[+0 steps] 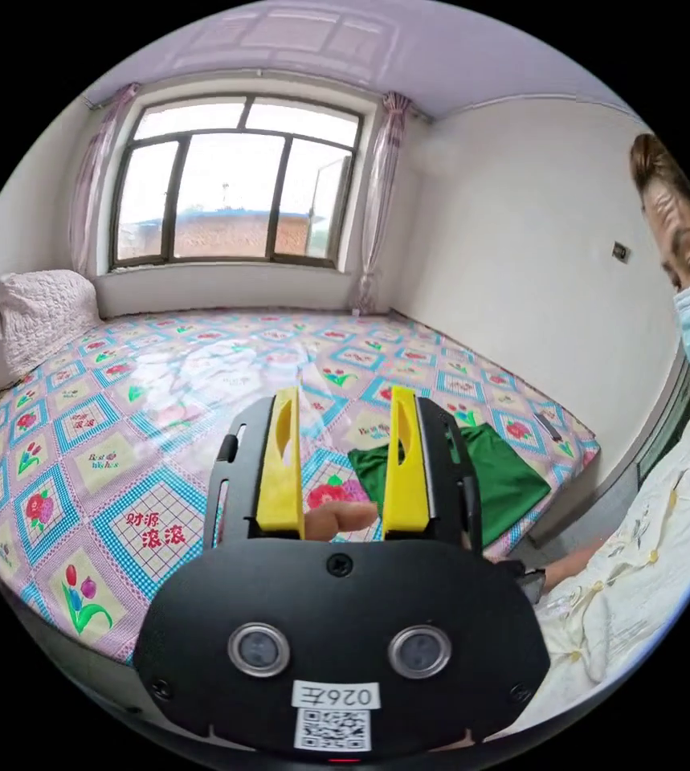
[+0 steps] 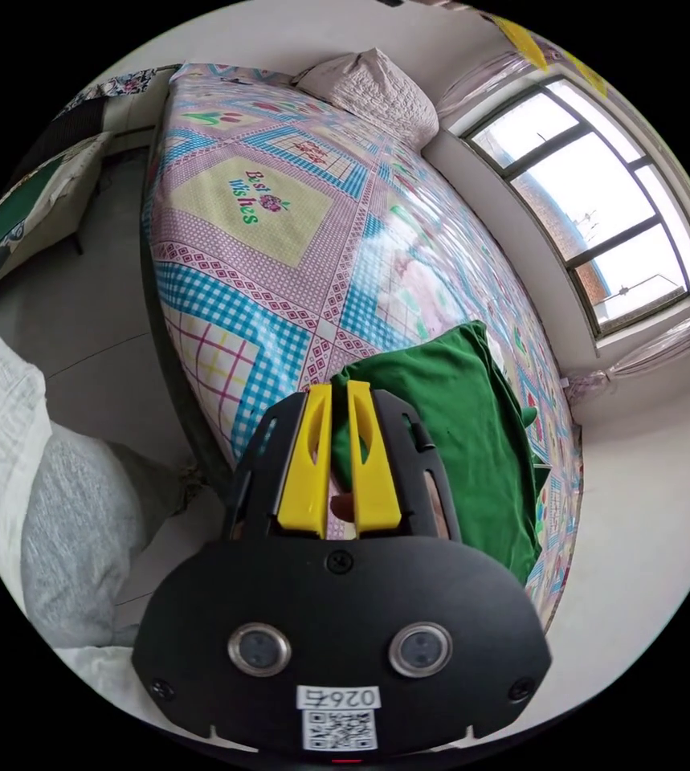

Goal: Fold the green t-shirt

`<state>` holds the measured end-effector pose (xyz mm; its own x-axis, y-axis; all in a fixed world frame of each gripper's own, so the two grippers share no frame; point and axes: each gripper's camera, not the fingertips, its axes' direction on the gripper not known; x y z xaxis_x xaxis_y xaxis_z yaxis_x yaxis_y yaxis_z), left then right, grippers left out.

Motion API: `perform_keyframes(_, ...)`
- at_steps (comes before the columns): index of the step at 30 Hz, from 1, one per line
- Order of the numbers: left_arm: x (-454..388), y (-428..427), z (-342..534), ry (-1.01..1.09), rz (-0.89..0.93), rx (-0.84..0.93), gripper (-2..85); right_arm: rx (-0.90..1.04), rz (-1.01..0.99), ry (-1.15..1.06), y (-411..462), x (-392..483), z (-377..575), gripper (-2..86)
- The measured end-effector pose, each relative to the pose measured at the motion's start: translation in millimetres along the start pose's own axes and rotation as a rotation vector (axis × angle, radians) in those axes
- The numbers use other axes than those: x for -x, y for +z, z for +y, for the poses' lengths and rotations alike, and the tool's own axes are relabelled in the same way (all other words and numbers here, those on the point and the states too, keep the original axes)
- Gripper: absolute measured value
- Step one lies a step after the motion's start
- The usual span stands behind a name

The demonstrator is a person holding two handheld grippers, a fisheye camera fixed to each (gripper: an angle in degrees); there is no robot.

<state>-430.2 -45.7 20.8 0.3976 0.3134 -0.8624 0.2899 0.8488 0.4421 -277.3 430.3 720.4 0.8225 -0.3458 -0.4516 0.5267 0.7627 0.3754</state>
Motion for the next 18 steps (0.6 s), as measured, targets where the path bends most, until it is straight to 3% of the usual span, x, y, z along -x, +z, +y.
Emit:
perform_keyframes(10,6.6,301.9,8.5,-0.003,0.428,0.474,14.0,0.027,-0.044,0.043,12.0,-15.1,32.7,-1.0)
perform_keyframes(18,-33.1,470.5,-6.0,0.210,0.483,0.670,18.8,0.035,-0.058,0.079,8.4,-22.9,35.4,-1.0)
